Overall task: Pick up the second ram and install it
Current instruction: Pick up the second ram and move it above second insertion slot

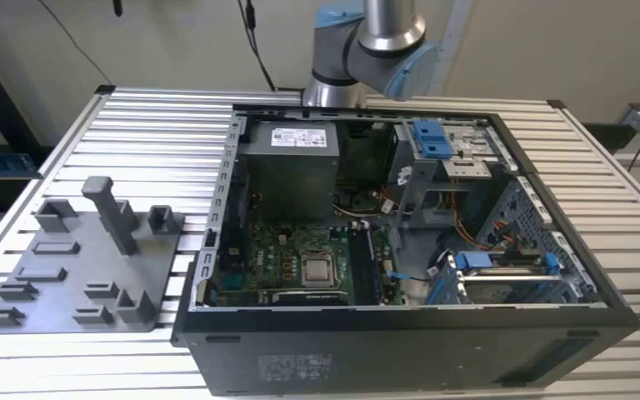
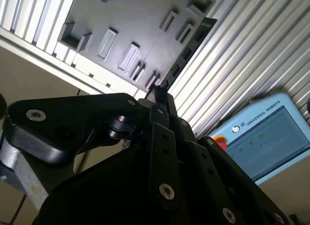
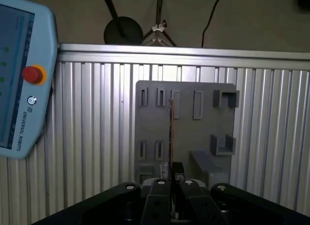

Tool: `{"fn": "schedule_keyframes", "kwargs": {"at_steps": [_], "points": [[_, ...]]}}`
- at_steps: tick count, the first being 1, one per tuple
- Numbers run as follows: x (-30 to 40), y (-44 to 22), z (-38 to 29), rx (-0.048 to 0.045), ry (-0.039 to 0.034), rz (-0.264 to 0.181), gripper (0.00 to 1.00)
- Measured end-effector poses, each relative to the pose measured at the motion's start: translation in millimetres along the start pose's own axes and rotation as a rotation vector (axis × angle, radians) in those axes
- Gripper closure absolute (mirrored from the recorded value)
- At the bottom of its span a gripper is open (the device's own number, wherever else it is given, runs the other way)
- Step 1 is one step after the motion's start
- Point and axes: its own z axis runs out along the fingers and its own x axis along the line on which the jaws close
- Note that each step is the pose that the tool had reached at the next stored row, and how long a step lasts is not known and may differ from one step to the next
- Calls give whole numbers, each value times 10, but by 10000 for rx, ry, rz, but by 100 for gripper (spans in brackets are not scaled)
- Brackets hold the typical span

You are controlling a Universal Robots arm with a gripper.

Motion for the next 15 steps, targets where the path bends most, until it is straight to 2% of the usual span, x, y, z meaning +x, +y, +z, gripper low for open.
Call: {"fn": "schedule_keyframes", "kwargs": {"at_steps": [8, 15], "points": [[2, -124, 2, -2, 1, 0, 86], [4, -272, 5, -2, 1, 0, 86]]}}
